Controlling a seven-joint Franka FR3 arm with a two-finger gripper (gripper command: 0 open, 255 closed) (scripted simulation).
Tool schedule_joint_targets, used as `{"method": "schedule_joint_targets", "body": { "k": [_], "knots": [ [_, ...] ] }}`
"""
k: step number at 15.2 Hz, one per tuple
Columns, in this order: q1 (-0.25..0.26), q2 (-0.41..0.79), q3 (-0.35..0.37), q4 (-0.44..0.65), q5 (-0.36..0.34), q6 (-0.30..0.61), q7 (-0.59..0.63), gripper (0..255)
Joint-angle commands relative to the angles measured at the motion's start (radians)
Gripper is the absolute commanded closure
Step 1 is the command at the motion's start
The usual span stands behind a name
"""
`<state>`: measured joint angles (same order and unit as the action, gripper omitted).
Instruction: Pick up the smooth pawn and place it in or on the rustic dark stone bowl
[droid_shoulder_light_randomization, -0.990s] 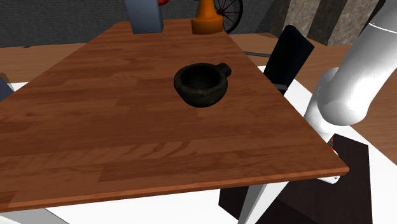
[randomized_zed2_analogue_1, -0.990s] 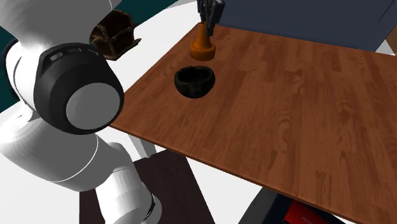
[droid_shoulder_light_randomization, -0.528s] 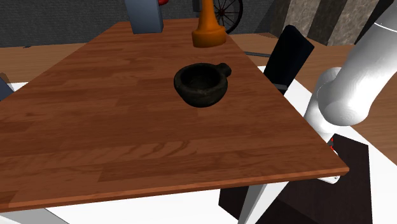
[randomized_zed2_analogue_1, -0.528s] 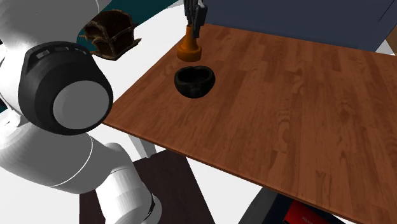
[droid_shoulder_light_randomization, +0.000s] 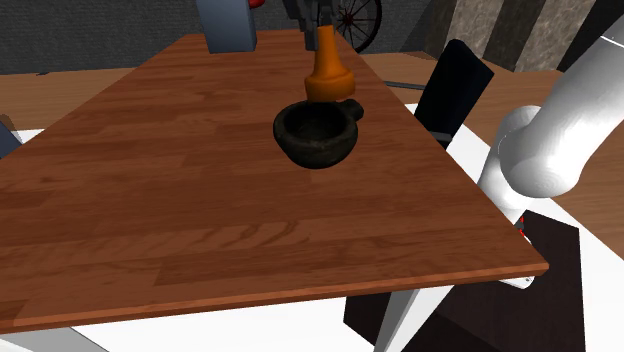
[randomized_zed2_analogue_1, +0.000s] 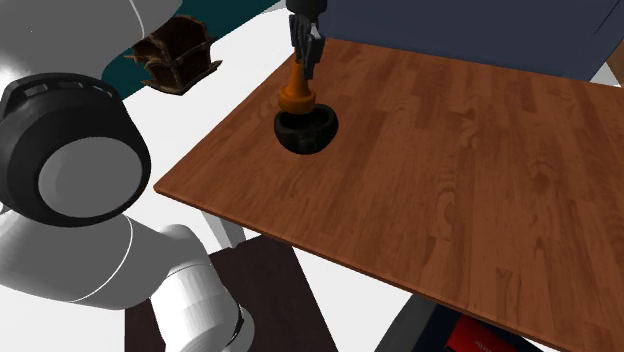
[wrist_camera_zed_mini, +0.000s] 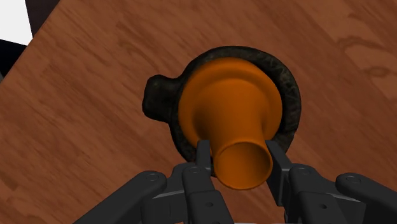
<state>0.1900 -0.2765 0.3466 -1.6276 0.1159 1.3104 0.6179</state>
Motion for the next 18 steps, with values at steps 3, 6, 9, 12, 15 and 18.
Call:
{"method": "schedule_joint_targets", "body": {
  "k": [3, 6, 9, 12, 15, 18],
  "knots": [
    [0.002, -0.026, -0.002, -0.081, 0.007, 0.056, -0.007, 255],
    [0.004, -0.044, -0.002, -0.139, 0.011, 0.098, -0.013, 255],
    [0.004, -0.048, -0.003, -0.155, 0.012, 0.109, -0.014, 255],
    [0.004, -0.048, -0.003, -0.155, 0.012, 0.109, -0.014, 255],
    [0.005, -0.048, -0.003, -0.155, 0.012, 0.109, -0.014, 255],
    [0.005, -0.048, -0.003, -0.155, 0.012, 0.110, -0.014, 0]
  ]
}}
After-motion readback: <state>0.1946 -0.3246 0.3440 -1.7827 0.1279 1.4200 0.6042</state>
